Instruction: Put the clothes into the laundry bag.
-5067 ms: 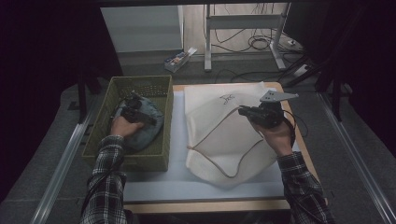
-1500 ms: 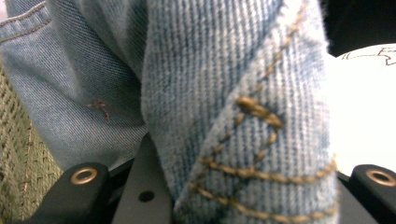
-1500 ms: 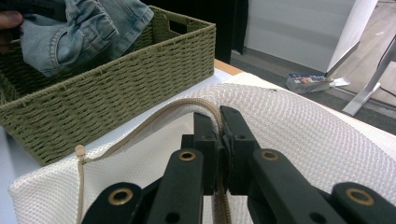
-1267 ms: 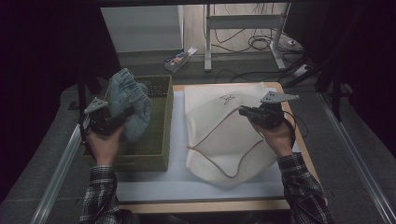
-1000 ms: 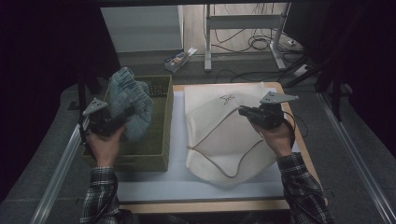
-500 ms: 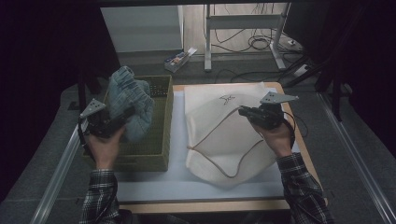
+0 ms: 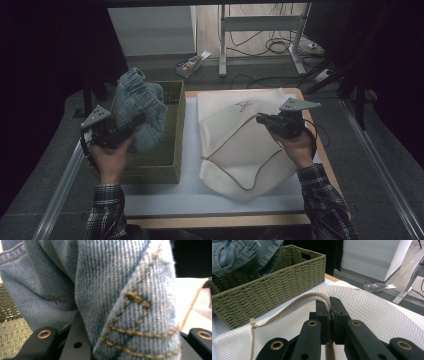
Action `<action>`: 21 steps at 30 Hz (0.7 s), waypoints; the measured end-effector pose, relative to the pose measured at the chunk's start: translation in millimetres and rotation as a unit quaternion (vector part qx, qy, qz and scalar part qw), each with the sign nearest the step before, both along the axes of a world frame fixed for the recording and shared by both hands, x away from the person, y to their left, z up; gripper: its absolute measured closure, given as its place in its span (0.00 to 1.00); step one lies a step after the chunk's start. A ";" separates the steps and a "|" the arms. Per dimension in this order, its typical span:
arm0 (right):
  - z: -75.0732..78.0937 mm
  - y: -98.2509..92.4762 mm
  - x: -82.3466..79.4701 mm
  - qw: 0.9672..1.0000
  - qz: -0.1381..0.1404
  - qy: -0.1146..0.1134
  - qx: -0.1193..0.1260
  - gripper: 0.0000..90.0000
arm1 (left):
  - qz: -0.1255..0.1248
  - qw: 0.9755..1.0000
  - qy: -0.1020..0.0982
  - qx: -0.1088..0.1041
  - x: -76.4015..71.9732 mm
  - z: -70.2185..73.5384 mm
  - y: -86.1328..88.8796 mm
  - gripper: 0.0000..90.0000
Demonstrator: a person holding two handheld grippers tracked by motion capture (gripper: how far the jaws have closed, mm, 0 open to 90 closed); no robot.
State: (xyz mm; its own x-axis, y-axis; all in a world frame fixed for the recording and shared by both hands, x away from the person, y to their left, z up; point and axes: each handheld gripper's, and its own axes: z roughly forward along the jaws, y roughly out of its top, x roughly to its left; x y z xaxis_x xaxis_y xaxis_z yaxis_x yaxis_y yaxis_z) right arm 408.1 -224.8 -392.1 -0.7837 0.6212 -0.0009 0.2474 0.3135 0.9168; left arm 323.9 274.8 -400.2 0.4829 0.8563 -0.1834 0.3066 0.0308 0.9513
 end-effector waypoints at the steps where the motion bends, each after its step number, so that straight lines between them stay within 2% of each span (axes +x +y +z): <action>1: 0.0 -0.2 0.1 1.000 0.000 0.000 0.000 0.94 | -0.001 1.000 -0.002 0.001 -1.2 1.3 -1.5 0.80; 12: 0.9 -1.2 -0.3 1.000 -0.002 0.000 0.001 0.94 | -0.018 0.999 -0.023 0.012 -11.3 11.7 -16.5 0.80; 21: 1.1 -1.4 -0.3 1.000 -0.002 0.000 0.001 0.94 | -0.027 0.999 -0.032 0.023 -16.5 17.2 -27.8 0.80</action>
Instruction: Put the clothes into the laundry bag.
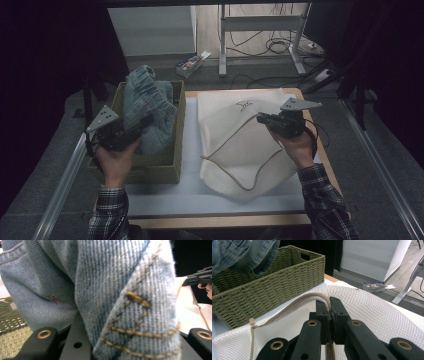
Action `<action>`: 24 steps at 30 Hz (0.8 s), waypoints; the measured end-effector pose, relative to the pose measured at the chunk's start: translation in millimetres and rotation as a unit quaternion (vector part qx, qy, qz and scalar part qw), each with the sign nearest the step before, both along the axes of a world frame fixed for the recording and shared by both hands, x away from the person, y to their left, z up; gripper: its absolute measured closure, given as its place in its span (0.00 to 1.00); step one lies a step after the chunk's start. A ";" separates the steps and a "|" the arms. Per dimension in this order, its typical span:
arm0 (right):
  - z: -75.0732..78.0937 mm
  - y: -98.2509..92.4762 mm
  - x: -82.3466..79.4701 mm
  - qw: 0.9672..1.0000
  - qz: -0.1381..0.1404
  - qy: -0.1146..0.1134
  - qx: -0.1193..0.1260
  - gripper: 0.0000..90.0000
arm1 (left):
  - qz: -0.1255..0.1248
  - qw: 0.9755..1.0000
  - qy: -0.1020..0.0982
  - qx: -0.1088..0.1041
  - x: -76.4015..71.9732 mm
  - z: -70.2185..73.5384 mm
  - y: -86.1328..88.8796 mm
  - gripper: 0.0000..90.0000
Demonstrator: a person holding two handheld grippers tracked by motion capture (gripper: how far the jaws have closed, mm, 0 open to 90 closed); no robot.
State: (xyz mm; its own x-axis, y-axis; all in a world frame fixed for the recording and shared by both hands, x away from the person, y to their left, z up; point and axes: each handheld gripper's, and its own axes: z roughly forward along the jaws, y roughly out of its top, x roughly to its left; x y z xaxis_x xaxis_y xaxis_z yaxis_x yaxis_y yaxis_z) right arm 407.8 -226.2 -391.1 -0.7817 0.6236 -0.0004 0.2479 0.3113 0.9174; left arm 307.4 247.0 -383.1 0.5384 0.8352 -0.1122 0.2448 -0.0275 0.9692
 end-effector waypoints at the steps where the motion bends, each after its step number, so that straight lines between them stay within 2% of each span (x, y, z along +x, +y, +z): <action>1: 0.0 -0.1 0.1 1.000 0.000 0.000 0.000 0.94 | 0.000 1.000 -0.002 0.002 -0.8 0.6 -1.5 0.80; 8: -0.3 0.2 0.0 1.000 0.000 0.000 0.000 0.94 | -0.004 1.000 -0.019 0.005 -6.7 2.7 -16.8 0.80; 15: -0.5 -0.5 0.4 1.000 0.000 -0.001 0.000 0.94 | -0.024 0.999 -0.027 0.011 -11.8 5.4 -35.0 0.80; 24: -1.5 -0.3 0.8 1.000 -0.002 0.003 -0.002 0.94 | -0.047 0.998 -0.043 0.008 -18.6 8.9 -53.2 0.80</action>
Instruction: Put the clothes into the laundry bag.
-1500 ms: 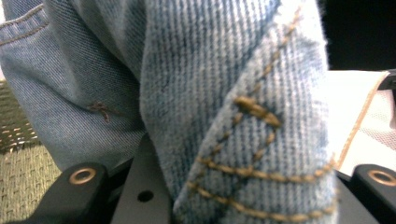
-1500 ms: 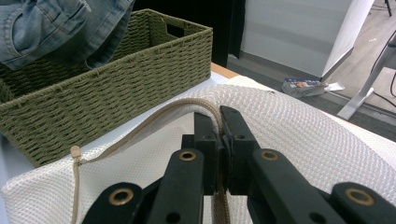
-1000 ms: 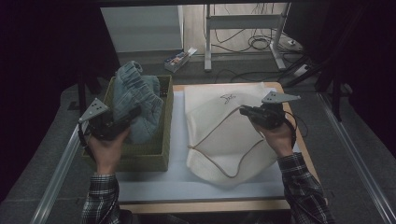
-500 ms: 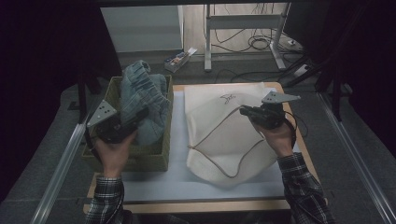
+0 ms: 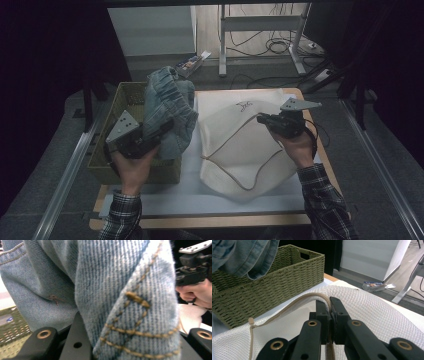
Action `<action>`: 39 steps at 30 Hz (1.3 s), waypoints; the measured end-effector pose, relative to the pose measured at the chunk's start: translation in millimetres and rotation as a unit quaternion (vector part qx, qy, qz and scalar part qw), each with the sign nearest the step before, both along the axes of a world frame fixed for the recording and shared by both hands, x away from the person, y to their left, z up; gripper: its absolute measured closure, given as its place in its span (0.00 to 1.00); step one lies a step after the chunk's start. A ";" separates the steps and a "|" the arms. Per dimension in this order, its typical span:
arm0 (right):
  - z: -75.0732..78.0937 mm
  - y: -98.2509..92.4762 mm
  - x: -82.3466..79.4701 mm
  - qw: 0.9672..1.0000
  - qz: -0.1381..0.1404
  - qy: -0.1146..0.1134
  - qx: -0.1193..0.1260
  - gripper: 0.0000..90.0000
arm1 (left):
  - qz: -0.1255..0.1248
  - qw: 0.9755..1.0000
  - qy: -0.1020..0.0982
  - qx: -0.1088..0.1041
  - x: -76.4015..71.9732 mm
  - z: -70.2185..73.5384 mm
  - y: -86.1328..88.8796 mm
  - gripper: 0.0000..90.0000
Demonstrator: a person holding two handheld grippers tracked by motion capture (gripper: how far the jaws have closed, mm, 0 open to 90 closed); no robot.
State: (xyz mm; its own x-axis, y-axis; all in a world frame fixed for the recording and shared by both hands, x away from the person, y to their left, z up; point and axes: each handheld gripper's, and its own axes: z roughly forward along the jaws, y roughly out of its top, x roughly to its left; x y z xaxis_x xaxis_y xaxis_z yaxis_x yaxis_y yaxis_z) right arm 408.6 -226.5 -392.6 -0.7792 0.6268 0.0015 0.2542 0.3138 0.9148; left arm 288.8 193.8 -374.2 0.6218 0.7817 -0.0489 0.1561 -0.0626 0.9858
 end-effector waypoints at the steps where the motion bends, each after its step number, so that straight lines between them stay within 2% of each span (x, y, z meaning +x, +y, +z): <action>1: -0.1 0.0 0.2 1.000 0.000 -0.001 0.000 0.94 | -0.004 1.000 -0.001 0.001 -0.8 0.6 -1.8 0.80; 14: -0.5 -0.9 1.2 1.000 0.000 -0.001 0.000 0.94 | -0.050 0.999 -0.015 0.012 -15.5 5.9 -30.4 0.80; 27: -1.1 -1.8 2.1 1.000 -0.001 0.000 0.000 0.94 | -0.096 0.995 -0.015 0.022 -26.6 2.9 -57.2 0.79; 39: -0.3 -1.9 2.1 1.000 -0.004 -0.003 0.001 0.94 | -0.134 0.991 0.006 0.007 -35.2 -13.4 -75.1 0.79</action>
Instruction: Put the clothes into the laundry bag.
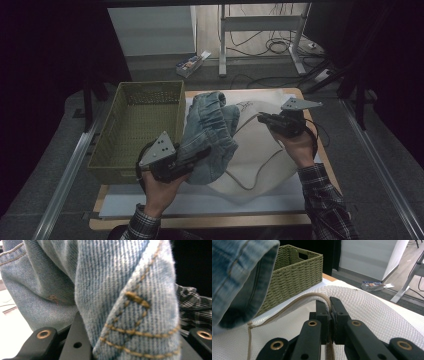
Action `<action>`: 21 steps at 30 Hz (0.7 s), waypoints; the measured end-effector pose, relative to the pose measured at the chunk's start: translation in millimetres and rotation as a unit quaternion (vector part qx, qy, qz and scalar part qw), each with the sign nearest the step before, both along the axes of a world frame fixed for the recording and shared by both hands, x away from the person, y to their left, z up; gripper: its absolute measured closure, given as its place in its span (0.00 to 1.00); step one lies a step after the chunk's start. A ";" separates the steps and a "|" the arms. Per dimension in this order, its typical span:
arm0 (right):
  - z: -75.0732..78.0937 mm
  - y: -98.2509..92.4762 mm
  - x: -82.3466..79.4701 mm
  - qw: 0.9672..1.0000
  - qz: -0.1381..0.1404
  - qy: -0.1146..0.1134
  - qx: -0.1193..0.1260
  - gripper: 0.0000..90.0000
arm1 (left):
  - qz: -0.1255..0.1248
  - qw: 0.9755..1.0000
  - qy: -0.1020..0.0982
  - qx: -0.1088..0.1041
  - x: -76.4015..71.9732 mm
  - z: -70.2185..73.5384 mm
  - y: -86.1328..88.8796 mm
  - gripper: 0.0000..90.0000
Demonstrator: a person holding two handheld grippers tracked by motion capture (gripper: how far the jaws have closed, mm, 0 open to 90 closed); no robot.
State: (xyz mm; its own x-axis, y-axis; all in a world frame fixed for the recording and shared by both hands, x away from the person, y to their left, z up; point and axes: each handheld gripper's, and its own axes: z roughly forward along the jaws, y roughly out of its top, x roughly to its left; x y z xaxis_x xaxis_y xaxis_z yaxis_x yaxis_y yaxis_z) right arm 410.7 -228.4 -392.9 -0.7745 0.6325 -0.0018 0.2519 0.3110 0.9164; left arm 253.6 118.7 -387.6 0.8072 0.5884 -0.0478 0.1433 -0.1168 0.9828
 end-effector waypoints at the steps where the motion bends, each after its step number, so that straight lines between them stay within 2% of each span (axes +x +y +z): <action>1: 0.0 0.1 0.0 1.000 0.000 0.000 0.000 0.94 | -0.002 1.000 0.001 -0.001 -0.7 -0.8 -1.2 0.79; 21: 0.6 1.9 -1.0 1.000 -0.004 -0.003 0.004 0.94 | -0.055 0.998 0.016 -0.001 -4.1 -39.7 -39.1 0.79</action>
